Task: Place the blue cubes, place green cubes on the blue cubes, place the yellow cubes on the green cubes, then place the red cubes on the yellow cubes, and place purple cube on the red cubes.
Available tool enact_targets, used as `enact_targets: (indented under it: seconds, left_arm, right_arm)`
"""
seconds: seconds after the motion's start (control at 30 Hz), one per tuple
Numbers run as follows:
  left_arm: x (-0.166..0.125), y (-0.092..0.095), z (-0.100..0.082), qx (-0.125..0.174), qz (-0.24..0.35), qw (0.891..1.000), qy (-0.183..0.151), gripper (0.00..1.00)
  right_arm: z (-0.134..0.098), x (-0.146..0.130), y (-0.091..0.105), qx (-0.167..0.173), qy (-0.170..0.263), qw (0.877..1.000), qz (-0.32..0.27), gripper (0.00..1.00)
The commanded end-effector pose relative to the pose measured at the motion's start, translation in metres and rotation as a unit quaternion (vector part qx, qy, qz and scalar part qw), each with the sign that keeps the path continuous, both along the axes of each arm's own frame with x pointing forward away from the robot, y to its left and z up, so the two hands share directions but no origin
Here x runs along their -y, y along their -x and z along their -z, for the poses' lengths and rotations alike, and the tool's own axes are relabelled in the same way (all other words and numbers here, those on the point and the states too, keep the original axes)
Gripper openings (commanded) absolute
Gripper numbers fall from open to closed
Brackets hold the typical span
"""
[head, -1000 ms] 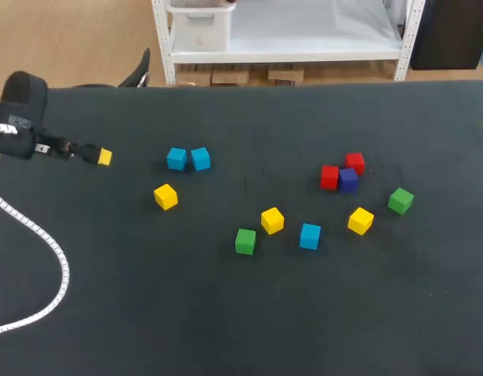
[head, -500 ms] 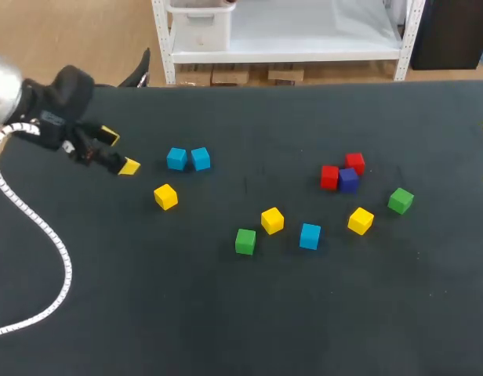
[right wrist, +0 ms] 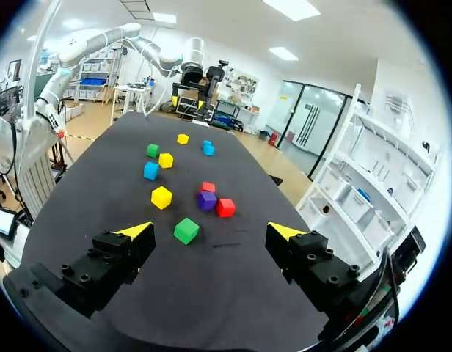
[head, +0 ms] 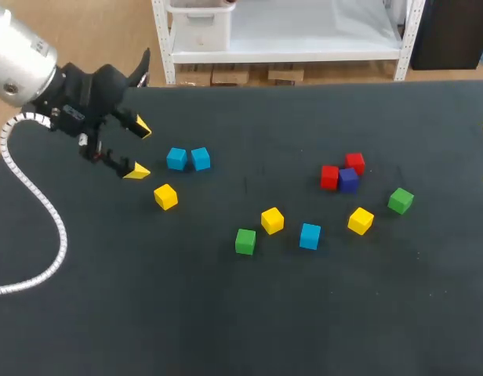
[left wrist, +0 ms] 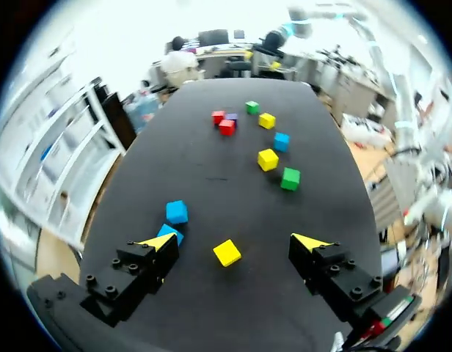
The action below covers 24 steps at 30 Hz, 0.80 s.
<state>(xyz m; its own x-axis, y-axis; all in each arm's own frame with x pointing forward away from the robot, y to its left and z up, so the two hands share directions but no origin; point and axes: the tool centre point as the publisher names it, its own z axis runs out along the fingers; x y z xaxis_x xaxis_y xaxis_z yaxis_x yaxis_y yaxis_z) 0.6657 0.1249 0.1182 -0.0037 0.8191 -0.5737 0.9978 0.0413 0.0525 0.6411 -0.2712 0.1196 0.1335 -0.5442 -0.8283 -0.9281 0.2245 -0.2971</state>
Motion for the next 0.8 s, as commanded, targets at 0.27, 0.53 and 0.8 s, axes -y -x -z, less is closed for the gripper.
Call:
enact_targets:
  seconds: [0.27,0.53,0.8]
  left_arm:
    - [0.006,-0.008,-0.003,0.024,0.230,0.971,-0.059,1.00]
    - [0.044,-0.022,0.004,0.030,0.408,0.900,-0.150,1.00]
    - [0.082,-0.041,0.032,0.030,0.502,0.849,-0.163,1.00]
  right_arm:
    - [0.000,0.000,0.001,0.001,0.000,1.000,0.001,1.00]
    - [0.000,0.000,0.001,0.001,0.000,1.000,0.001,1.00]
    - [0.000,0.000,0.001,0.001,0.000,1.000,0.001,1.00]
